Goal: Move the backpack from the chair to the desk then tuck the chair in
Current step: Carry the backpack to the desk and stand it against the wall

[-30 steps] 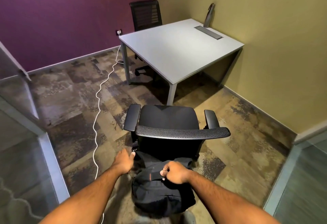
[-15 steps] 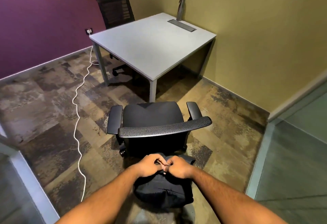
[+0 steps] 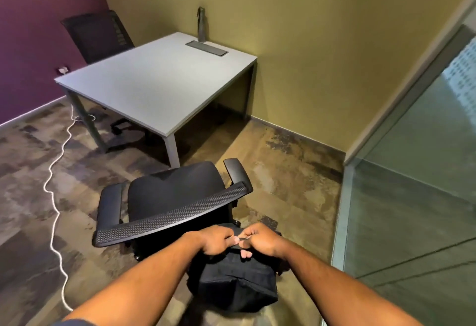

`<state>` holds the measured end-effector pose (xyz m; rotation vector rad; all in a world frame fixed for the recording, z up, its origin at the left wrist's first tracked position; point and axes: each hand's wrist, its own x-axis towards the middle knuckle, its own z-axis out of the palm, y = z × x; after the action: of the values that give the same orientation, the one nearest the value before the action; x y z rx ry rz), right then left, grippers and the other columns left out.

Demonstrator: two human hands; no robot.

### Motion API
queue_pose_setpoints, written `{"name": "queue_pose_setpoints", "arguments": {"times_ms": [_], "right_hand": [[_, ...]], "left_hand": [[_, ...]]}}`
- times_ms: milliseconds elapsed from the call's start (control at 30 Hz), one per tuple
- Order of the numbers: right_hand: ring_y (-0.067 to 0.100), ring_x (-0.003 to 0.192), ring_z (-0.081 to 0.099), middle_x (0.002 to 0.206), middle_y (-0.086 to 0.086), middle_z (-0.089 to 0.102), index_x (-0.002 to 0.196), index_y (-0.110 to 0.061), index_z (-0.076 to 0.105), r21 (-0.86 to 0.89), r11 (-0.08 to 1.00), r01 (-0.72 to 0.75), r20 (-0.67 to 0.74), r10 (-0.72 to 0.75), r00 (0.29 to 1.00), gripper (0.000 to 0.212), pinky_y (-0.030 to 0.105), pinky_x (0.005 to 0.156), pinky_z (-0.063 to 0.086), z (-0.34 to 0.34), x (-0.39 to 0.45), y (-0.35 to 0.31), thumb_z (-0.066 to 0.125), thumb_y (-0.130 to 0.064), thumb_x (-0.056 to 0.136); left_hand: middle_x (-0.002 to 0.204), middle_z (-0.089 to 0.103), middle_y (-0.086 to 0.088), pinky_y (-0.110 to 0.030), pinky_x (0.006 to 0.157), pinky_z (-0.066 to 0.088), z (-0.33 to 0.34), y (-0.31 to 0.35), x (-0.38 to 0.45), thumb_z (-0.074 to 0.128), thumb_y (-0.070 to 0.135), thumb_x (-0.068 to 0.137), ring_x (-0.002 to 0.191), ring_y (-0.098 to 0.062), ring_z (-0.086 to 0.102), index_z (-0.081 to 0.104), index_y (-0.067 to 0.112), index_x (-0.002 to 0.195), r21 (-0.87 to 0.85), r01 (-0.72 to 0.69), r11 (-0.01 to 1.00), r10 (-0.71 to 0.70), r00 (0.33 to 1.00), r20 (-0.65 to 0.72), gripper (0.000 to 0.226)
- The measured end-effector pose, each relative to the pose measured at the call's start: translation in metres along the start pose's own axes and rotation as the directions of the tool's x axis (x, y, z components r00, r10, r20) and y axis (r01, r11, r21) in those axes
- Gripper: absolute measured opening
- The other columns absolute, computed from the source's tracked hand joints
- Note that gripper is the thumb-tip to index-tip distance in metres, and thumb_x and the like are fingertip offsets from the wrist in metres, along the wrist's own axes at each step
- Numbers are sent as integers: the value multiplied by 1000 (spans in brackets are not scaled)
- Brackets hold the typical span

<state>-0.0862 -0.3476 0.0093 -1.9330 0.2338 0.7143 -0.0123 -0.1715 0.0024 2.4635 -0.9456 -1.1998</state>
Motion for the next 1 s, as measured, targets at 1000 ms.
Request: {"name": "queue_pose_setpoints", "arguments": {"times_ms": [1000], "right_hand": [[12,59,61,65,1,73,61,-20,75,-142,990,-8,-206,-22,978,51,33,82,50,-392,33,71,62,-38,107]], "left_hand": [[70,68,7,-8,50,35,-191,219,270,38,37,112,48,7,49,59,21,77,-85,-177,980,174,984,-45,44]]}}
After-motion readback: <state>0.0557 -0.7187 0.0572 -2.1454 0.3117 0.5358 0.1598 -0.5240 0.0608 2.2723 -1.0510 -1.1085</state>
